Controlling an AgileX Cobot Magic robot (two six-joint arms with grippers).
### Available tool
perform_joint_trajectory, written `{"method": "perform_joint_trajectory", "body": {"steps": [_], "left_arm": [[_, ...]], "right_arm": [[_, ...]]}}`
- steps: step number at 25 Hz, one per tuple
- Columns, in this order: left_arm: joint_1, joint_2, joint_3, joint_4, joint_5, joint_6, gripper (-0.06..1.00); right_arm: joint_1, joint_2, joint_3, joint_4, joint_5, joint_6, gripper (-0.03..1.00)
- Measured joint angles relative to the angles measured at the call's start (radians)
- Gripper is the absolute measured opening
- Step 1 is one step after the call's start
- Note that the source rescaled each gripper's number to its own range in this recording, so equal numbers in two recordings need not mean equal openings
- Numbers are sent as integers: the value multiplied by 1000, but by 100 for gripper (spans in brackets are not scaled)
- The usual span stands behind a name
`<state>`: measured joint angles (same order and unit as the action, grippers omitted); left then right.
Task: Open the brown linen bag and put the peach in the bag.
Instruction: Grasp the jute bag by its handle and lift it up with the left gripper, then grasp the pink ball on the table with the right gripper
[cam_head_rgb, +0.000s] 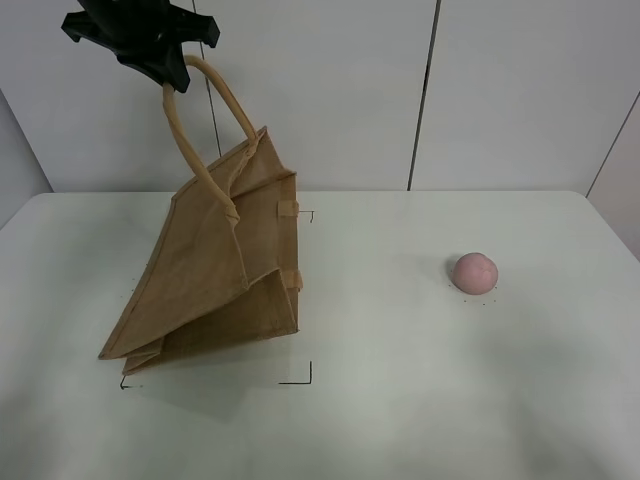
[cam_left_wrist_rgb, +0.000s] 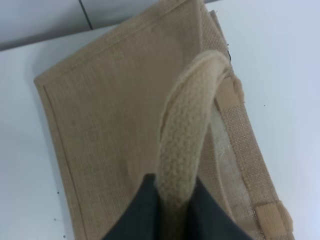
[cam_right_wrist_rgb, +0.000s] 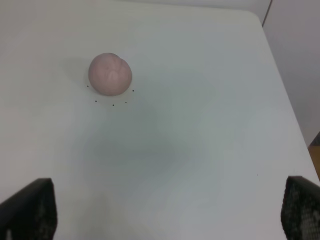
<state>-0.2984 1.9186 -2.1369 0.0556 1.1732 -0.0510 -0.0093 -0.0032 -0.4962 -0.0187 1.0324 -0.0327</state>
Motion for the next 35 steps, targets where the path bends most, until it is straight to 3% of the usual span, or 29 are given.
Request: {"method": "perform_joint_trajectory", "body": {"steps": [10, 28, 35], "left_arm": [[0, -8, 0, 1, 0, 14, 0], [0, -8, 0, 1, 0, 16, 0], [0, -8, 0, 1, 0, 16, 0]], "right_arm": [[0, 60, -49, 0, 1, -4, 100], [0, 1431, -686, 83, -7, -36, 100], [106, 1802, -941, 86, -67, -56, 100]]}}
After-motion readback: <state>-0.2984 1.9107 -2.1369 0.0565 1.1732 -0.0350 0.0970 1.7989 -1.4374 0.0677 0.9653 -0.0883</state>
